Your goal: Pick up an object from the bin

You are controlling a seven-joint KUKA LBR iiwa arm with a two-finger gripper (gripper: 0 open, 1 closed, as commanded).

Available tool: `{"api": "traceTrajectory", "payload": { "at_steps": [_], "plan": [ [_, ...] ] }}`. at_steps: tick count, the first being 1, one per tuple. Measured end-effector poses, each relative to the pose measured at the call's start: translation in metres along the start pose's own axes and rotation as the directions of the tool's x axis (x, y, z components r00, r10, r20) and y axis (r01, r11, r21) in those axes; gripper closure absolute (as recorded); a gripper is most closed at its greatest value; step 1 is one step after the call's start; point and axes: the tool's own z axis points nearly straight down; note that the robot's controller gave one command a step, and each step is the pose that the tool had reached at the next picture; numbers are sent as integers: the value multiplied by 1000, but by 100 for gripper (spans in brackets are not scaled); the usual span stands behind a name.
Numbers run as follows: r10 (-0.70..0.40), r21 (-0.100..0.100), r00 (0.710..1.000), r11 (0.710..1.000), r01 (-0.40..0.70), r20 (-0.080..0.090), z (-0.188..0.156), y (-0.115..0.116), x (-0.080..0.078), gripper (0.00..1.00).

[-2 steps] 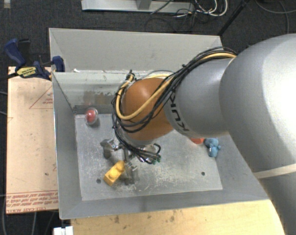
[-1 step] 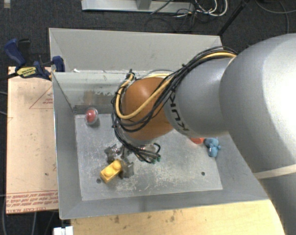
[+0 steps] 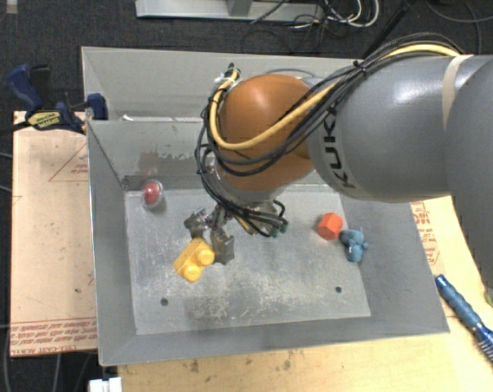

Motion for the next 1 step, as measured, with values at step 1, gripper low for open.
{"api": "traceTrajectory", "payload": {
  "at_steps": [1],
  "plan": [
    [23,0,1000,1000,-23,-1,-67,4,7,100]
  ]
}}
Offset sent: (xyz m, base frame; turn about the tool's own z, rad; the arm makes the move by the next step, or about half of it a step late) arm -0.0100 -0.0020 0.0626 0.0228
